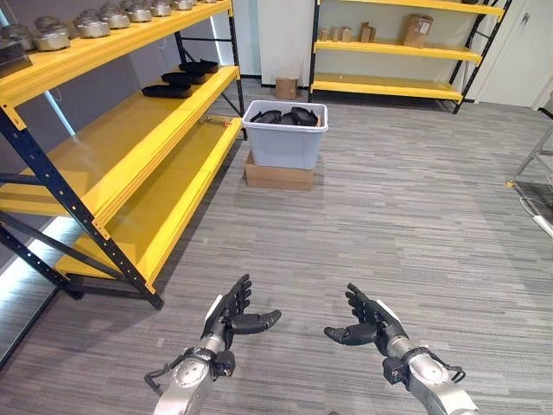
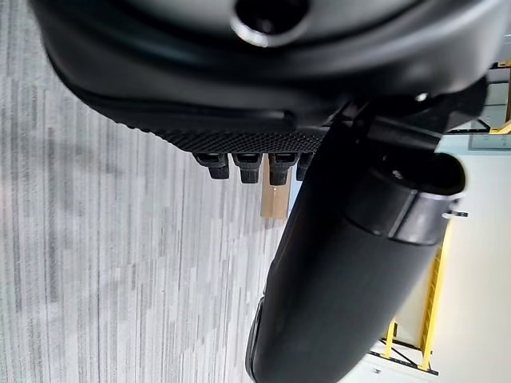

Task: Move parts from the plastic box to the shelf.

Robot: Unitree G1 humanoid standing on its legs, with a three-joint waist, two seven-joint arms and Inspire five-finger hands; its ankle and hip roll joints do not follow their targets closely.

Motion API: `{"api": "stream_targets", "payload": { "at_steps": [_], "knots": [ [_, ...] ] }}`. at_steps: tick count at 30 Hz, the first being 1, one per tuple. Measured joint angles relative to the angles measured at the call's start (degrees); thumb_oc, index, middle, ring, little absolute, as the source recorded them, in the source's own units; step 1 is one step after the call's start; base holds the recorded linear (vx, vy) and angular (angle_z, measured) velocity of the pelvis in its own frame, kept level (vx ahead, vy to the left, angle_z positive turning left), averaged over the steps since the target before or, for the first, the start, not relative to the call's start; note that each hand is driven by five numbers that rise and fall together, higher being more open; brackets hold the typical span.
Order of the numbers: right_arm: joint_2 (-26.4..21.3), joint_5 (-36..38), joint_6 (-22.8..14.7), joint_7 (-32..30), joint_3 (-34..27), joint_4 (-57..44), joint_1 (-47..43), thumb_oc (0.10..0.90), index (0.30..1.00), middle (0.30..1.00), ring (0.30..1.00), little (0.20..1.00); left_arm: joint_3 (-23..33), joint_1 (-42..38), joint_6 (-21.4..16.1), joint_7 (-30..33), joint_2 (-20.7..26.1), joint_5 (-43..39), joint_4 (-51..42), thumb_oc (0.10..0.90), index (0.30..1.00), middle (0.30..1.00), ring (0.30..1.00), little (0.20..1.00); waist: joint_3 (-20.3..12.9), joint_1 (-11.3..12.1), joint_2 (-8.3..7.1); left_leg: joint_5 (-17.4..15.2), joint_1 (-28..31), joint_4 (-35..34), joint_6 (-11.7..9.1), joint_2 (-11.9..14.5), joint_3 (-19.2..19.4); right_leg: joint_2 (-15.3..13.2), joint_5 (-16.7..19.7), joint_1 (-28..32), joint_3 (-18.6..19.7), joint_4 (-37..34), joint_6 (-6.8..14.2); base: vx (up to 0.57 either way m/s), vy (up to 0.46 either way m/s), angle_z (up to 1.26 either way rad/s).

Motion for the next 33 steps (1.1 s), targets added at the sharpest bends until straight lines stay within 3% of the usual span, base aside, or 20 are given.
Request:
{"api": "stream_targets", "payload": {
  "at_steps": [3,4,5,6,7,8,10,11,12,13,14,15,17,18,21,24,27,31,32,33],
  "knots": [
    [0.2,-0.5,-0.1,0.1,0.1,0.0,0.1,0.900,1.000,1.000,1.000,1.000,-1.0,-2.7,-0.1,0.0,0.3,0.4,0.7,0.900,1.000,1.000,1.000,1.000,3.4,-1.3,-0.26,-1.5,-0.4,2.4,3.1,-3.6,-0.2,-4.0,3.4,-11.2,2.3,21.1,2.5,0.04,0.250,0.09],
    [-0.5,-1.2,-0.3,0.1,0.0,-0.2,0.0,0.900,1.000,1.000,1.000,1.000,-2.4,-3.3,-0.2,0.0,0.3,0.4,0.7,0.900,1.000,1.000,1.000,1.000,5.5,-1.5,0.74,-3.8,-3.0,8.5,6.4,-4.8,-0.8,-6.3,7.6,-15.4,4.1,28.3,2.6,0.26,0.157,-0.02],
    [-1.5,-1.5,0.0,0.1,0.0,-0.1,0.1,0.900,1.000,1.000,1.000,1.000,-4.2,-3.2,-0.2,-0.2,0.1,0.5,0.7,0.900,1.000,1.000,1.000,1.000,7.1,-1.3,4.08,-4.5,-3.0,7.6,8.4,-4.6,-0.4,-7.2,8.8,-18.9,1.9,30.5,1.9,0.33,0.070,-0.06],
    [-1.2,-1.5,0.1,0.1,0.0,-0.4,0.0,0.900,1.000,1.000,1.000,1.000,-4.2,-3.2,-0.2,0.0,0.1,0.5,0.8,0.900,1.000,1.000,1.000,1.000,7.3,-1.4,6.68,-5.6,-3.1,2.8,5.9,-4.2,-1.4,-6.2,4.1,-20.1,-3.2,25.5,1.4,0.60,-0.091,0.05],
    [-0.2,-1.4,-0.1,0.6,-0.1,-2.1,0.8,0.900,1.000,1.000,1.000,1.000,-2.9,-4.0,-0.3,-0.1,1.2,0.5,0.8,0.900,1.000,1.000,1.000,1.000,8.0,-2.1,3.76,-8.2,-4.5,7.6,8.3,-6.7,2.3,-9.0,0.4,-20.2,-3.6,18.9,4.5,0.54,-0.169,0.36],
    [0.0,-1.2,-0.5,1.1,-0.2,-4.8,1.1,0.900,1.000,1.000,1.000,1.000,-0.6,-5.3,-0.1,0.0,1.6,0.5,0.9,0.900,1.000,1.000,1.000,1.000,9.3,-4.0,2.27,-4.7,-4.3,8.0,7.3,-6.8,1.5,-6.9,-2.5,-18.2,-2.7,10.4,6.5,0.57,-0.201,0.51],
    [1.7,-1.1,-0.5,0.5,-0.7,-4.4,1.1,0.900,1.000,1.000,1.000,1.000,1.5,-10.1,-0.6,0.6,1.8,0.5,3.4,0.900,1.000,1.000,1.000,1.000,10.4,-5.7,-3.36,-8.7,-6.6,10.7,1.8,-9.3,1.8,-5.5,-2.3,-15.2,-3.0,-10.7,5.4,0.45,-0.180,1.10],
    [1.2,-1.1,-0.6,0.6,-1.0,-3.5,0.4,0.900,1.000,1.000,1.000,1.000,1.0,-10.3,-1.0,0.6,1.7,0.5,3.9,0.900,1.000,1.000,1.000,1.000,10.7,-6.3,-3.91,-17.0,-7.0,22.4,7.6,-9.2,-1.8,-6.5,0.6,-14.3,-1.4,-12.6,6.7,0.68,-0.387,0.62],
    [2.0,-1.0,-0.2,0.3,-1.2,-1.6,-0.9,0.900,1.000,1.000,1.000,1.000,1.6,-8.0,-1.0,1.0,0.7,0.5,5.6,0.900,1.000,1.000,1.000,1.000,10.1,-5.3,-3.48,-18.8,-4.5,22.9,5.8,-9.3,-0.7,-5.3,3.5,-13.3,-2.5,-13.5,3.0,0.69,-0.426,0.66],
    [1.5,-1.1,0.3,0.1,-1.9,-0.3,0.6,0.900,1.000,1.000,1.000,1.000,-1.4,-5.0,-0.8,1.1,-1.8,0.5,5.6,0.900,1.000,1.000,1.000,1.000,8.7,-7.1,0.83,-17.8,4.3,12.4,1.5,-7.8,-4.9,2.6,2.2,-9.8,-3.4,-3.7,-4.7,0.89,-0.702,0.71],
    [0.5,-1.0,-0.1,0.5,-1.6,-1.3,1.9,0.900,1.000,1.000,1.000,1.000,-3.9,-2.7,-0.9,0.6,-3.0,0.5,4.1,0.900,1.000,1.000,1.000,1.000,5.9,-7.7,2.99,-15.4,8.6,9.5,-0.4,-5.2,-4.6,10.9,-1.5,-7.5,-5.7,1.8,-9.5,0.70,-0.589,1.29],
    [1.0,-0.8,-0.7,0.7,-1.7,-0.3,1.0,0.900,1.000,1.000,1.000,1.000,-4.6,-2.4,-0.8,0.8,-2.5,0.2,2.6,0.900,1.000,1.000,1.000,1.000,5.4,-7.3,1.35,-16.1,7.2,15.1,-1.6,-6.3,-4.6,12.2,-4.3,-6.7,-7.1,3.9,-12.8,0.65,-0.656,0.64],
    [0.9,-0.6,-0.7,0.8,-1.7,-0.3,1.1,0.900,1.000,1.000,1.000,1.000,-4.6,-0.9,-1.1,0.4,-2.4,0.0,0.1,0.900,1.000,1.000,1.000,1.000,3.3,-6.0,-2.13,-16.1,1.6,29.0,-2.6,-8.5,-2.1,12.6,-3.4,-4.2,-7.3,-0.1,-17.5,0.29,-0.450,-0.03],
    [-0.9,-0.1,-1.1,1.1,-1.8,0.7,0.3,0.900,1.000,1.000,1.000,1.000,-4.6,-0.2,-1.2,-0.3,-2.9,-0.1,0.1,0.900,1.000,1.000,1.000,1.000,1.1,-3.7,0.15,-12.4,-9.1,51.7,-4.2,-5.1,-1.9,13.8,-4.6,-0.9,-6.2,-3.2,-18.7,0.26,-0.387,-0.32],
    [-0.8,1.0,-1.4,0.9,-2.1,-0.1,0.3,0.900,1.000,1.000,1.000,1.000,-2.1,-0.4,-1.3,-0.1,-0.1,-0.2,-0.6,0.900,1.000,1.000,1.000,1.000,1.3,-1.9,-1.08,-11.9,-15.3,61.3,-4.1,2.3,-6.5,14.5,-8.8,3.8,-2.1,-3.1,-19.0,0.30,-0.214,-0.31],
    [-0.6,1.0,-1.5,-0.1,-2.6,-0.2,-2.1,0.900,1.000,1.000,1.000,1.000,0.2,-0.7,-1.2,-0.1,1.3,-0.2,-0.8,0.900,1.000,1.000,1.000,1.000,4.5,0.5,-3.53,-14.7,-22.5,48.4,-3.6,0.8,-8.0,12.1,-8.6,10.7,3.4,-8.4,-16.8,0.32,-0.029,-0.64],
    [-1.0,1.0,-1.7,0.1,-2.0,-0.2,-1.2,0.900,1.000,1.000,1.000,1.000,0.6,2.0,-1.2,-0.3,1.0,-0.2,-0.2,0.900,1.000,1.000,1.000,1.000,5.4,0.6,-3.66,-7.4,-23.7,21.9,-1.6,-1.2,-6.8,11.0,-11.3,17.8,4.9,-9.4,-10.5,0.34,0.052,-0.56],
    [-2.4,0.9,-2.2,0.2,-1.9,-0.2,0.2,0.900,1.000,1.000,1.000,1.000,0.6,2.6,-1.2,-0.3,0.7,-0.1,-0.1,0.900,1.000,1.000,1.000,1.000,4.6,0.9,-0.20,-3.8,-23.3,4.0,-1.2,-2.1,-6.1,11.6,-14.7,25.9,5.9,-13.7,-7.6,0.30,0.022,-0.63],
    [-3.0,0.9,-2.0,0.2,-1.8,-0.2,1.0,0.900,1.000,1.000,1.000,1.000,0.6,2.6,-1.2,-0.3,0.3,-0.1,-0.1,0.900,1.000,1.000,1.000,1.000,4.4,0.2,0.70,-4.9,-22.8,2.9,0.0,-3.3,-7.3,12.2,-15.9,27.0,7.4,-13.7,-6.2,0.22,0.031,-0.49],
    [-2.9,0.8,-1.4,0.1,-1.7,0.1,3.2,0.900,1.000,1.000,1.000,1.000,0.6,2.7,-1.1,-0.3,-0.4,0.0,0.1,0.900,1.000,1.000,1.000,1.000,4.1,0.2,0.70,-1.9,-20.6,3.1,4.1,-3.8,-8.9,12.5,-17.7,29.6,8.0,-12.1,-3.7,0.44,0.097,-0.24]
  ]
}}
